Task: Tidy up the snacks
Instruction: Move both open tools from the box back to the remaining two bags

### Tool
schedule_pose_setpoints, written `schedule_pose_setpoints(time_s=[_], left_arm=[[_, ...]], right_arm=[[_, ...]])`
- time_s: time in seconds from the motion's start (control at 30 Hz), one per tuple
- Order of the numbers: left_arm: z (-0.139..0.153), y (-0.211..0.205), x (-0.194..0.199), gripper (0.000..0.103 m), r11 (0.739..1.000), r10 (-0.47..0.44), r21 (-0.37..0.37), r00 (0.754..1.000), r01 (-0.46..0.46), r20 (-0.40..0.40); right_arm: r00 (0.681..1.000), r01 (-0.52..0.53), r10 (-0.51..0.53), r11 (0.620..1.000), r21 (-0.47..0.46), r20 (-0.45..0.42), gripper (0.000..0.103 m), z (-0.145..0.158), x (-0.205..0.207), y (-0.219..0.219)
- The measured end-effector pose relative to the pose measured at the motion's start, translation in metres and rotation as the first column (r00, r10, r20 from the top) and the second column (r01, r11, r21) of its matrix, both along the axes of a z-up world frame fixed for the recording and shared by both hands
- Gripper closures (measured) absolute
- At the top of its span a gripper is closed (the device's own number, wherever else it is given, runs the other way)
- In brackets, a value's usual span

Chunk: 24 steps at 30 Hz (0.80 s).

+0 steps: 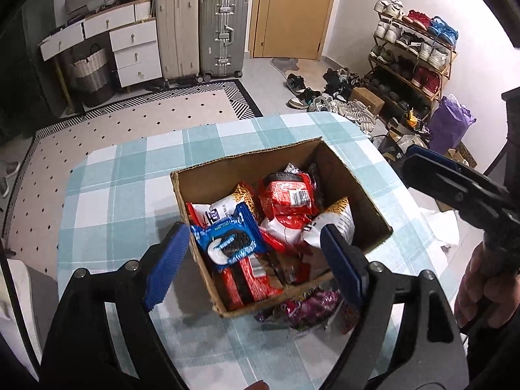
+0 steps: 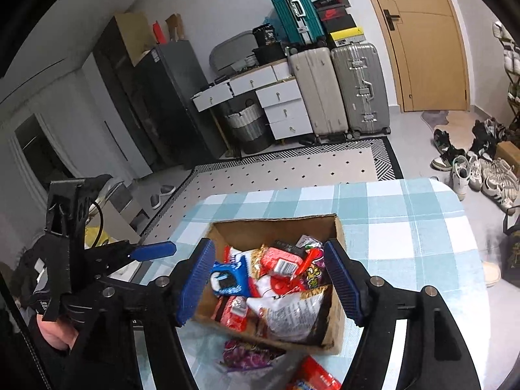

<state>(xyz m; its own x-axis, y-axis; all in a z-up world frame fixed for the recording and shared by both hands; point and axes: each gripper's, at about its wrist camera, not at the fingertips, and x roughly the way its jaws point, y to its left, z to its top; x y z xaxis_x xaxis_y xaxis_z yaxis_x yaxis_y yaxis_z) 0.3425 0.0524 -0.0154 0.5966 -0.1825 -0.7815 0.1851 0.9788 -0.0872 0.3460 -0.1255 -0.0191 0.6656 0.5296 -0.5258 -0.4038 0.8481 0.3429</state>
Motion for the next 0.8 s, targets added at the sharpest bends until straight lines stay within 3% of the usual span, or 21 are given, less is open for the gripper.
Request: schedule_pose_setpoints(time_s=[0.3, 0.63, 0.8], left_arm=[[0.027, -0.004, -0.054, 0.020, 1.000, 0.013, 0.012, 0.997, -0.014, 0.070], [0.044, -0.018, -0.119, 0.014, 0.999, 0.026, 0.023, 0.989, -0.030, 0.145], [0.052, -0.019, -0.156, 0.002, 0.999, 0.050, -0.006, 0.978, -0.050, 0.202]], right_arm=[[0.999, 0.011, -0.012, 1.000, 0.006, 0.050, 0.017, 0.022, -0.057, -0.009], [0.995, 0.012, -0.014, 1.000, 0.024, 0.101, 0.015, 0.030, -0.131, -0.020], [0.989, 0.021, -0.023, 1.000, 0.017, 0.145, 0.013, 0.036, -0.165, -0.024]])
